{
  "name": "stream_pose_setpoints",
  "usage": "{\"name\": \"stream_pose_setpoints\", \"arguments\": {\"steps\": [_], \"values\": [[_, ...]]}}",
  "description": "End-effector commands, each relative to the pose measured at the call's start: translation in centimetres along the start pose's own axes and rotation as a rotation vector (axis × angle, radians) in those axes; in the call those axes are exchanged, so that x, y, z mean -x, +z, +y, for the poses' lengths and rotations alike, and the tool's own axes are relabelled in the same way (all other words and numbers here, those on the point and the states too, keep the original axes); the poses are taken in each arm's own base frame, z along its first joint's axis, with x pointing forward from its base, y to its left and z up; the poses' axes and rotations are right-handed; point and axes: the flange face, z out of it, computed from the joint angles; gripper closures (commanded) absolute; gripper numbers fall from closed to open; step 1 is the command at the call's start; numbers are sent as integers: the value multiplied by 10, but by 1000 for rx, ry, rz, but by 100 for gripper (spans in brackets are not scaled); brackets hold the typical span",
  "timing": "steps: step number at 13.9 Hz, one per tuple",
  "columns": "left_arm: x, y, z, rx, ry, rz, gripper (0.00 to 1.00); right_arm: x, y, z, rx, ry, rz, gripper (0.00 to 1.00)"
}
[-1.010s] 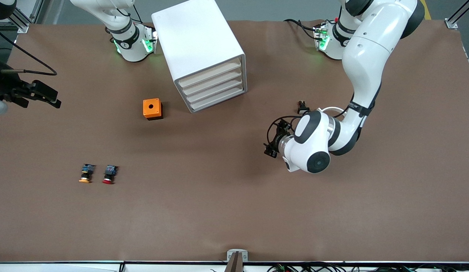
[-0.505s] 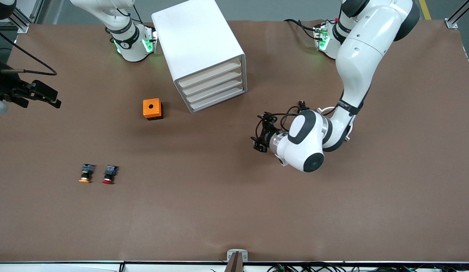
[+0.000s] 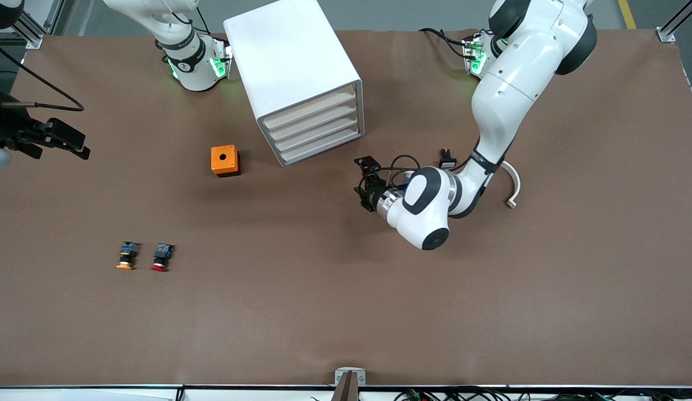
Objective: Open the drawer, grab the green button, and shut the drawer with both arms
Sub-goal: 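Move the left gripper toward the white cabinet's drawer handle, then grasp the drawer handle with the left gripper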
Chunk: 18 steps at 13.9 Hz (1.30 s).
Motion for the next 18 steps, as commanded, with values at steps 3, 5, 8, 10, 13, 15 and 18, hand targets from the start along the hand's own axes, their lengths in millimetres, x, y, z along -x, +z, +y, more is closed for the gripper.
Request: {"name": "stream_pose_setpoints", "arguments": {"steps": [3, 5, 8, 10, 13, 15, 18], "values": [[-1, 33, 6, -172, -153, -30, 20, 8, -4, 2, -14, -5, 2, 0], [-4, 47, 2, -237, -182, -10, 37, 8, -4, 2, -14, -5, 3, 0], [-5, 74, -13, -310, -179, 59, 49, 8, -4, 3, -14, -5, 2, 0], [-9, 90, -19, -347, -204, 104, 52, 8, -4, 3, -14, -6, 2, 0], [-11, 106, -24, -363, -209, 133, 52, 8, -4, 3, -14, -4, 2, 0], [-12, 110, -21, -367, -225, 138, 52, 8, -4, 3, -14, -4, 2, 0], [-11, 125, -25, -375, -224, 160, 52, 8, -4, 3, -14, -6, 3, 0]]}}
